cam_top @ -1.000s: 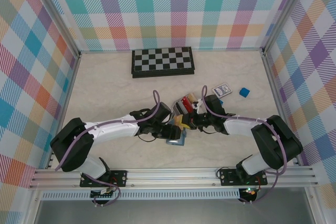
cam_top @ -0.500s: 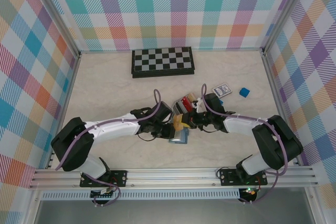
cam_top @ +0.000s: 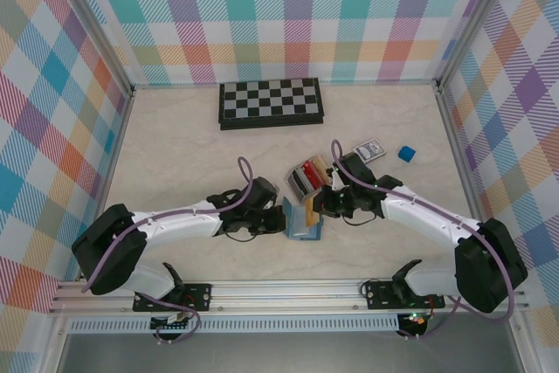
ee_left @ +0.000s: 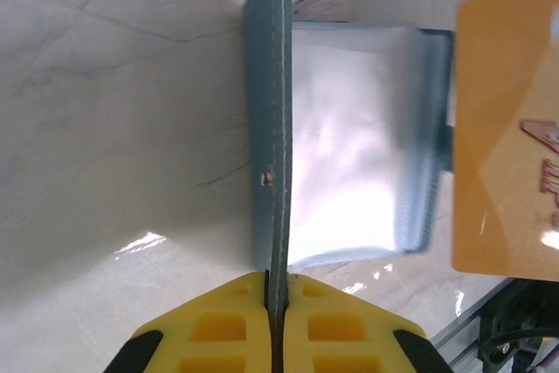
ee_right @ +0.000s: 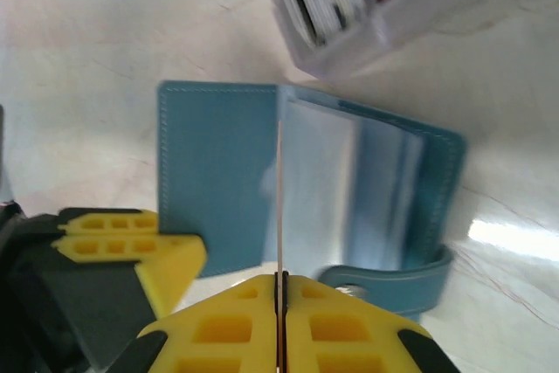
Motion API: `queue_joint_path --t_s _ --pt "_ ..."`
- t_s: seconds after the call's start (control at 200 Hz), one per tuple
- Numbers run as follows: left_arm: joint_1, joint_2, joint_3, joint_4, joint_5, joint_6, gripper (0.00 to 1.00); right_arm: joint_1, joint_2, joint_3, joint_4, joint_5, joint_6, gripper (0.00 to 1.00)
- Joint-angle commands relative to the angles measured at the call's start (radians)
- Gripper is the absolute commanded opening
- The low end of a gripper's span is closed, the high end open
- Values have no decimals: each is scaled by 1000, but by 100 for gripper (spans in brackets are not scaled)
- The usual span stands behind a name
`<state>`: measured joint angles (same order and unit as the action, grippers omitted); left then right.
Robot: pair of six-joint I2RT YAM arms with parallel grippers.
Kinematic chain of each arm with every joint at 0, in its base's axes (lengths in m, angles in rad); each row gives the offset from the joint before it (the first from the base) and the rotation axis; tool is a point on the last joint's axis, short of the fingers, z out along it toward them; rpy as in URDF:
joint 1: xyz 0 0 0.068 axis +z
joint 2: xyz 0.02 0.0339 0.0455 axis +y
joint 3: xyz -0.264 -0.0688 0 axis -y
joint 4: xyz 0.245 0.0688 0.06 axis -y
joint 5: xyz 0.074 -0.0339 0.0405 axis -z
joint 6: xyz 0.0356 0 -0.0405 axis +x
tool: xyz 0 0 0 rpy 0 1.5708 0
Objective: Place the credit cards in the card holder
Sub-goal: Open the card holder at the bottom-center of the table.
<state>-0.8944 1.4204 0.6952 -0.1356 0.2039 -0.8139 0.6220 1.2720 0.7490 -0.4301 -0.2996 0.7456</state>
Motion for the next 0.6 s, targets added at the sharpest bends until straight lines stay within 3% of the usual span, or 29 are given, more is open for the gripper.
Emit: queue_joint_path --t_s 0.0,0.07,0.285,0.595 --pt "8 -24 -50 100 6 -84 6 6 -8 -10 -76 -7 -37 8" --pt "8 -21 -56 103 9 -85 6 8 -2 -15 -53 -27 -21 8" --pt "8 -50 -67 68 -31 -88 6 35 46 40 -194 162 -33 7" --pt "7 -73 -117 93 -54 -129 2 41 78 -12 -95 112 -7 7"
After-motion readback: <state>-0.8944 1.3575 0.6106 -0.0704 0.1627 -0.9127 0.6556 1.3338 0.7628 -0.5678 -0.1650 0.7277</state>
